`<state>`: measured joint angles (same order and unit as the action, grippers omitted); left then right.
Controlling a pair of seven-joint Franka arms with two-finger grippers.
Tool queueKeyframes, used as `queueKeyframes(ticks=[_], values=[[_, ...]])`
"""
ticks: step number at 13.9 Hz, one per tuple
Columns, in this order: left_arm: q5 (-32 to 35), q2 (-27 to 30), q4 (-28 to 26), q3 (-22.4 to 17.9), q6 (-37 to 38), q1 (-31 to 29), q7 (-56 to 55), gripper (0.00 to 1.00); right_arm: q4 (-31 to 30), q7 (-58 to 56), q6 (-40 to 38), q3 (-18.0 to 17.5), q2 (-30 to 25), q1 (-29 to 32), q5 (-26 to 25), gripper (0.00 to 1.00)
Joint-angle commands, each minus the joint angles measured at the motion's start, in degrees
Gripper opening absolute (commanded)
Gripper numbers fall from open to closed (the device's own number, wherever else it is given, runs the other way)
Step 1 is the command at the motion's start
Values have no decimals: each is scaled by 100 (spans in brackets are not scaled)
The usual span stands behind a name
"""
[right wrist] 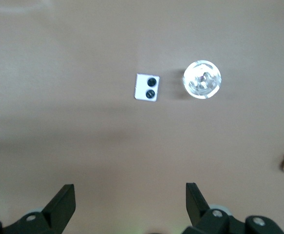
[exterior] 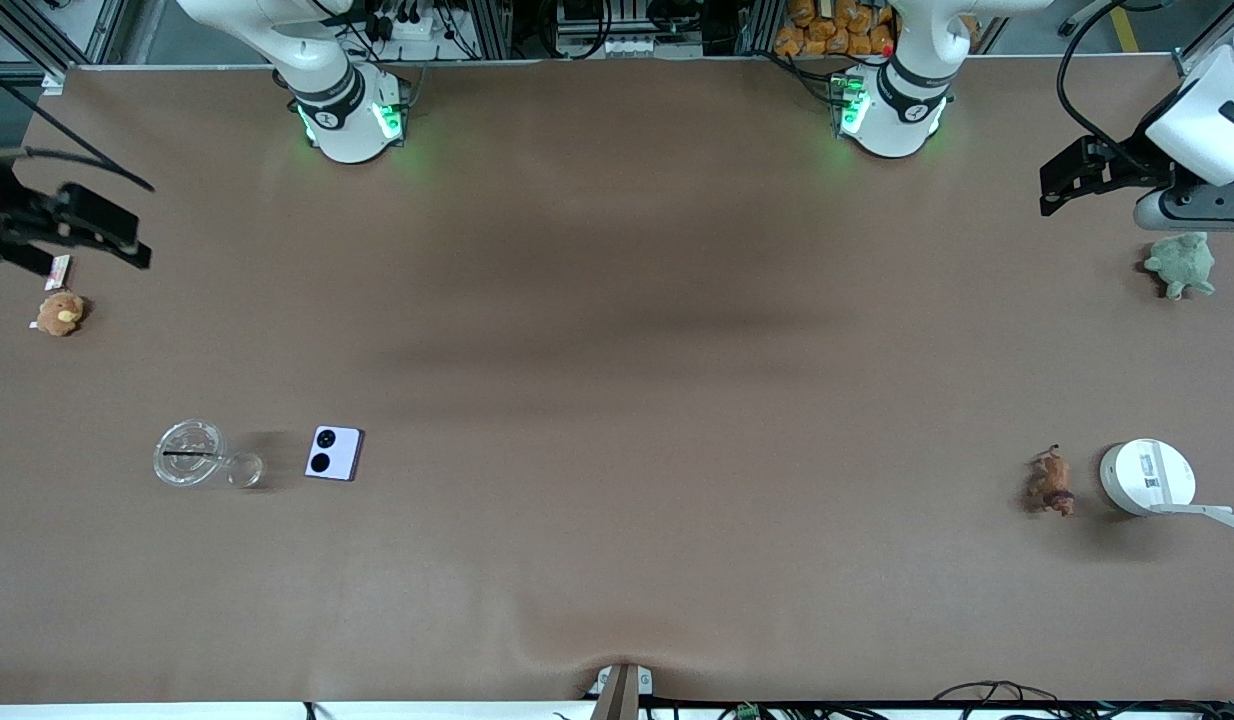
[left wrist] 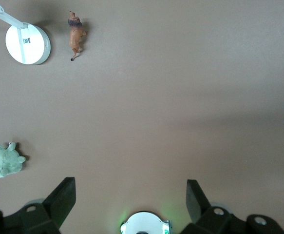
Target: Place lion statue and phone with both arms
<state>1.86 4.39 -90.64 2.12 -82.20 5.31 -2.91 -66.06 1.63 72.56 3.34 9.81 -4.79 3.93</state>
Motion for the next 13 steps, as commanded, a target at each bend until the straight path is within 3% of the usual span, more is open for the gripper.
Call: queueKeyframes(ticks=[1, 3, 5, 6, 10, 13], values=[[-80, 35, -41, -1, -42, -39, 106, 100, -1528, -23, 450, -167, -952, 356, 81, 100], [-72, 35, -50, -1, -51, -57, 106, 100, -2364, -31, 819, -307, -1489, 478, 81, 100], [-72, 35, -59, -1, -51, -48, 106, 100, -2394, -23, 794, -763, -1500, 654, -94, 100], [-72, 35, -59, -1, -42, -57, 106, 100, -2263, -23, 803, -817, -1465, 681, -234, 100], [-72, 35, -59, -1, -51, -48, 106, 100, -1964, -67, 829, -756, -1316, 698, -314, 100], [-72, 35, -59, -1, -51, -48, 106, 100, -1796, -93, 821, -423, -1192, 497, -270, 100]])
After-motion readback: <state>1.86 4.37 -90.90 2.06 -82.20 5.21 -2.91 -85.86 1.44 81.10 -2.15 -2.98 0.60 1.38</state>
